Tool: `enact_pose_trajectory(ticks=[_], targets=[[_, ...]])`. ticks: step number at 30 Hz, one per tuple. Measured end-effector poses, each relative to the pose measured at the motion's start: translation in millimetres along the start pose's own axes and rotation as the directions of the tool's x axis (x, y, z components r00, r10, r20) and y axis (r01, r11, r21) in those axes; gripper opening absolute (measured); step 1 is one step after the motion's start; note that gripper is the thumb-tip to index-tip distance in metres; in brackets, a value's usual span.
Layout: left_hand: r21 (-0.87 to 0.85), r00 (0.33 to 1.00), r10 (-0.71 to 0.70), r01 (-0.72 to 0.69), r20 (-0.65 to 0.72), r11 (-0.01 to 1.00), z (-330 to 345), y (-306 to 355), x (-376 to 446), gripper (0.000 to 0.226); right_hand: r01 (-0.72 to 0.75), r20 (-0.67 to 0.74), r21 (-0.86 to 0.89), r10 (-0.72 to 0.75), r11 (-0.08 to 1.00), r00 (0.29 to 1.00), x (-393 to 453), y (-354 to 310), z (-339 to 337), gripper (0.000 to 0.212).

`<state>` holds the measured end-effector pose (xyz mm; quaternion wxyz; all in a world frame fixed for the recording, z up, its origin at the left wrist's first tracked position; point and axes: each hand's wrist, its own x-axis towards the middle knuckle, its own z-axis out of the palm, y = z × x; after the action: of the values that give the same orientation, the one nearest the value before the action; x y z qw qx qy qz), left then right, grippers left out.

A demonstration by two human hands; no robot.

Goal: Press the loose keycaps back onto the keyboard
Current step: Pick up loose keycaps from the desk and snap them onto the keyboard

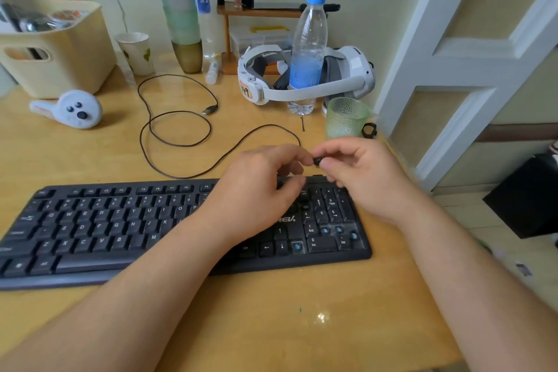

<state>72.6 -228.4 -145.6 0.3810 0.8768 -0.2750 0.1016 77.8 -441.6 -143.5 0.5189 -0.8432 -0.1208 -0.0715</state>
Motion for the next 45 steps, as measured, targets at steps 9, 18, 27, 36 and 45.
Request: enact_pose_trajectory(ticks=[9,18,27,36,45], targets=[[-0.236,0.983,-0.15,0.122,-0.102,0.964,-2,5,2,0.015,0.084,-0.058,0.281,-0.071,0.956,0.996,-5,-10,19,0.033],[-0.309,0.985,-0.155,0.122,-0.083,0.943,-1,4,1,0.016,0.077,-0.057,0.311,-0.062,0.947,0.996,-6,-6,16,0.026],[-0.39,0.987,-0.161,0.143,-0.013,0.909,-3,11,-1,0.017,0.241,-0.043,0.123,-0.237,0.963,0.97,-4,0,13,0.044],[-0.298,0.988,-0.153,0.155,0.031,0.942,-1,10,-1,0.018,0.198,-0.165,0.128,-0.176,0.972,0.971,-4,-1,14,0.039],[-0.28,0.981,-0.191,0.194,0.036,0.94,0,7,-1,0.015,0.165,-0.152,-0.018,-0.166,0.986,0.974,-8,0,11,0.034]])
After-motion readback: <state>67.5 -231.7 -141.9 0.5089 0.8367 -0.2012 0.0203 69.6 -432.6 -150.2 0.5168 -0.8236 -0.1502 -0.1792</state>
